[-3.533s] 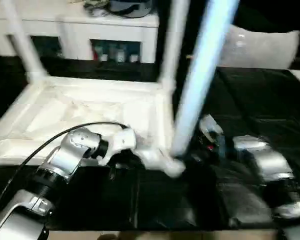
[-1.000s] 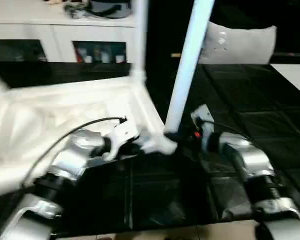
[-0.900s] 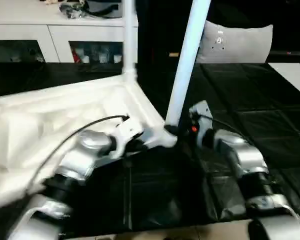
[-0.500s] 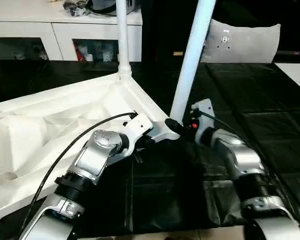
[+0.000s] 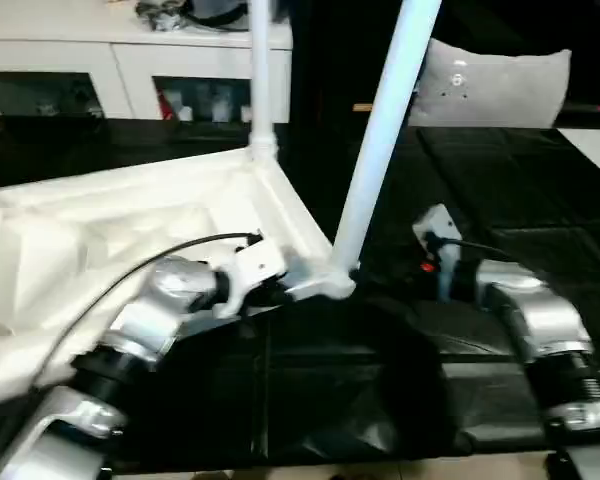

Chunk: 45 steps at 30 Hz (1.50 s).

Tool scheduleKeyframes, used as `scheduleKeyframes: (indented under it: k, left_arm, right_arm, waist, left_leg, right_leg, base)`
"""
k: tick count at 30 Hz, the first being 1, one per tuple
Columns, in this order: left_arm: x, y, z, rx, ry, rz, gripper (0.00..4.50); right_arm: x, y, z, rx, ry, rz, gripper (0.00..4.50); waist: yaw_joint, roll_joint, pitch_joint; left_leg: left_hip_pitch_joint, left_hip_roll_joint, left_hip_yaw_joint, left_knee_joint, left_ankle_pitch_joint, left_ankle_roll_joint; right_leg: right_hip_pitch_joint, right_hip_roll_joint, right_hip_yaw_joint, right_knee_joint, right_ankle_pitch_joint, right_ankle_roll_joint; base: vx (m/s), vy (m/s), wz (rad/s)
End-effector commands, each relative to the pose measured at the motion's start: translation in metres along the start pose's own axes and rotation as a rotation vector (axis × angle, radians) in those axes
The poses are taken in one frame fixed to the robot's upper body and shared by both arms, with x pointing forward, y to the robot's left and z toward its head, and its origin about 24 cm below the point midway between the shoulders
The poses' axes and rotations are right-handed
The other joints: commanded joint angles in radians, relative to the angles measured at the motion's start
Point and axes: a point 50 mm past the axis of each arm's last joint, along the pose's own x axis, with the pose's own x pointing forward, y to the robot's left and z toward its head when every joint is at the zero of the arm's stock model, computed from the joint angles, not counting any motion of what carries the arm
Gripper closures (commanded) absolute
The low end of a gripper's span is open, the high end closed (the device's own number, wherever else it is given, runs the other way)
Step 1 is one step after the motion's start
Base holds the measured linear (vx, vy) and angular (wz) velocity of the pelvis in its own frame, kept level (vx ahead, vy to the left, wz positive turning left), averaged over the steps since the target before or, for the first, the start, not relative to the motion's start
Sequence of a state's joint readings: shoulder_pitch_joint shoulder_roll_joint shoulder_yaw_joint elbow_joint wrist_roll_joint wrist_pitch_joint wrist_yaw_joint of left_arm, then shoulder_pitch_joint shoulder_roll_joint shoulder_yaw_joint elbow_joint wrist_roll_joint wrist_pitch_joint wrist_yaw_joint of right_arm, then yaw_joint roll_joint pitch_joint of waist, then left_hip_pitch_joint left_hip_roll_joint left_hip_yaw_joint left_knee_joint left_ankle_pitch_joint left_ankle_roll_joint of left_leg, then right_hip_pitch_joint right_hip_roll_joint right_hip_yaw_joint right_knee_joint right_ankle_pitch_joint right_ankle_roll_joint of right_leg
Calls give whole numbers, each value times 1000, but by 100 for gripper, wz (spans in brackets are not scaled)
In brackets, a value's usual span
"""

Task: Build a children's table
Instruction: Rotate leg to tighten

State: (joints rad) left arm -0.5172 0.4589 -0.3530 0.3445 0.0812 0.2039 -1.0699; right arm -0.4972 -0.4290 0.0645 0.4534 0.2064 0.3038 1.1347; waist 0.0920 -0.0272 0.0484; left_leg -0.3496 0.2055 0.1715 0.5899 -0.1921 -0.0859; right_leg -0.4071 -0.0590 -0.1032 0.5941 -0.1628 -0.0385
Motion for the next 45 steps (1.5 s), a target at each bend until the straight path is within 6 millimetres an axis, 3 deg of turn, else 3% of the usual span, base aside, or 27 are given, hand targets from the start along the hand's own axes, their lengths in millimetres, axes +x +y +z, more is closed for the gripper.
scheduleKeyframes:
  k: [1,8,16,19,31,45]
  left_arm:
    - [0,-7,6,100,-4,-114,450]
    - [-6,-16,4,163,18,-275,450]
    - [-3,-15,7,194,1,-293,450]
    - [-3,-16,7,193,-2,-299,450]
    - [-1,-19,5,189,-12,-294,450]
    - [1,-18,5,149,-30,-259,450]
  right_arm:
    - [-6,3,0,-10,26,68,1]
    - [-13,5,3,-34,60,164,1]
    - [-6,10,-2,-62,107,217,1]
    - [-5,9,-2,-55,93,222,36]
    - [10,14,-3,-35,40,275,144]
    - [21,24,-7,-6,-1,319,246]
  waist:
    - [2,0,-63]
    - [23,0,-62]
    - [27,0,-63]
    - [29,-5,-64]
    - [32,-8,-64]
    - [38,-2,-65]
  left_leg:
    - [3,30,-4,-63,-155,70]
    - [4,32,-2,-64,-166,55]
    - [5,32,-3,-63,-171,44]
    - [4,32,-2,-62,-161,47]
    - [3,32,-2,-62,-151,48]
    - [4,33,-3,-63,-153,41]
  right_leg:
    - [57,-84,57,-76,-312,-136]
    - [58,-86,58,-74,-329,-138]
    - [57,-86,57,-75,-340,-132]
    - [58,-86,58,-72,-329,-132]
    - [57,-88,58,-72,-341,-125]
    - [58,-87,58,-70,-325,-128]
  base:
    - [0,0,0]
    - [0,0,0]
    - [0,0,0]
    - [0,0,0]
    - [0,0,0]
    - [0,0,0]
